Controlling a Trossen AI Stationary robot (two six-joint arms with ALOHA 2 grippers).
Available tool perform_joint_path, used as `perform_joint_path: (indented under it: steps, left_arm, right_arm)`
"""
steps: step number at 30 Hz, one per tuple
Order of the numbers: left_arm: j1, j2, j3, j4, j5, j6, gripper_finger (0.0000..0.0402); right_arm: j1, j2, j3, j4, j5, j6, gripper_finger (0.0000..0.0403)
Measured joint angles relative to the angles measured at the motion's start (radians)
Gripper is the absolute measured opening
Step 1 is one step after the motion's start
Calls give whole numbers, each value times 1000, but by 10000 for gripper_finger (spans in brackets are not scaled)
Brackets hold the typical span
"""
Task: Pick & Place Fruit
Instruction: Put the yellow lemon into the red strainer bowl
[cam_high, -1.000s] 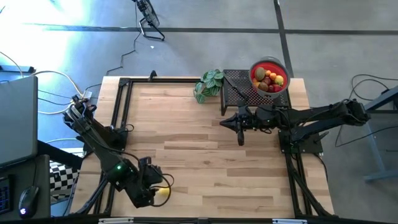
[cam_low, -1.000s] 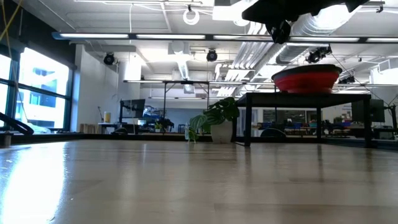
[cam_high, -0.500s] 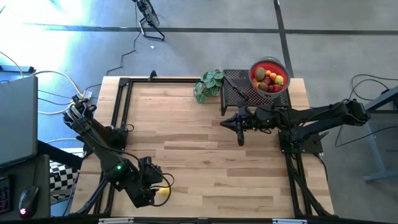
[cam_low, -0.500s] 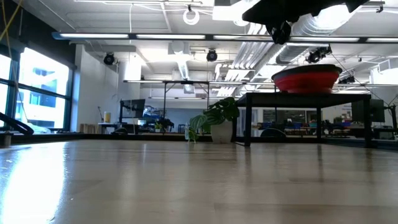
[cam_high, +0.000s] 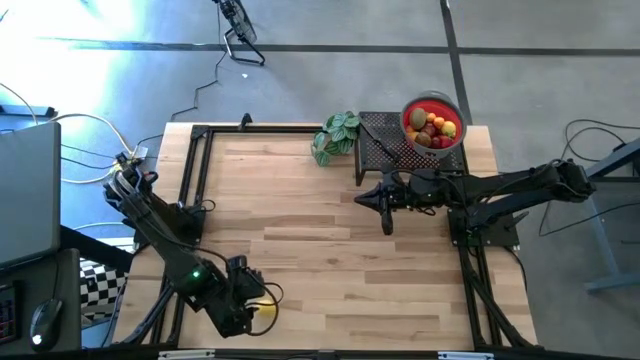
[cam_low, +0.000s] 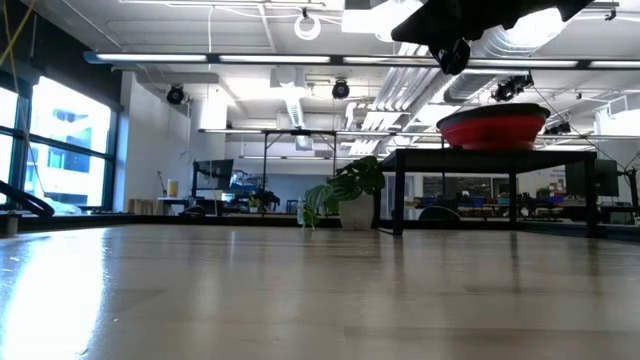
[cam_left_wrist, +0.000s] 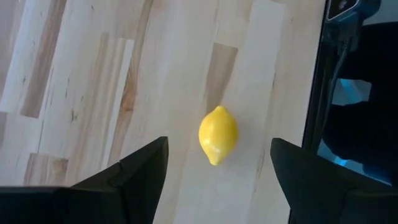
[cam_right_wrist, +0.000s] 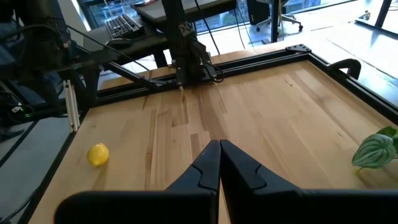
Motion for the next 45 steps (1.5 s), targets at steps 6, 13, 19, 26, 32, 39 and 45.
perform_joint_path:
  steps: [6, 13, 19, 26, 32, 39, 45]
  left_arm:
    - [0, 65, 0, 9, -2, 4, 278]
    - [0, 137, 0, 25, 5, -1, 278]
    - [0, 187, 0, 40, 6, -1, 278]
    - [0, 228, 0, 105, 25, -3, 278]
    - [0, 260, 0, 138, 50, -1, 278]
    - [0, 269, 0, 135, 61, 0, 278]
    - [0, 269, 0, 134, 64, 0, 278]
  right_arm:
    - [0, 0, 0, -2, 0, 0, 2]
    - [0, 0, 0, -2, 0, 0, 2]
    - [0, 0, 0, -3, 0, -1, 2]
    - [0, 0, 0, -3, 0, -8, 2]
    - [0, 0, 0, -8, 0, -8, 2]
    - [0, 0, 0, -31, 0, -8, 2]
    - [0, 12, 0, -49, 0, -8, 2]
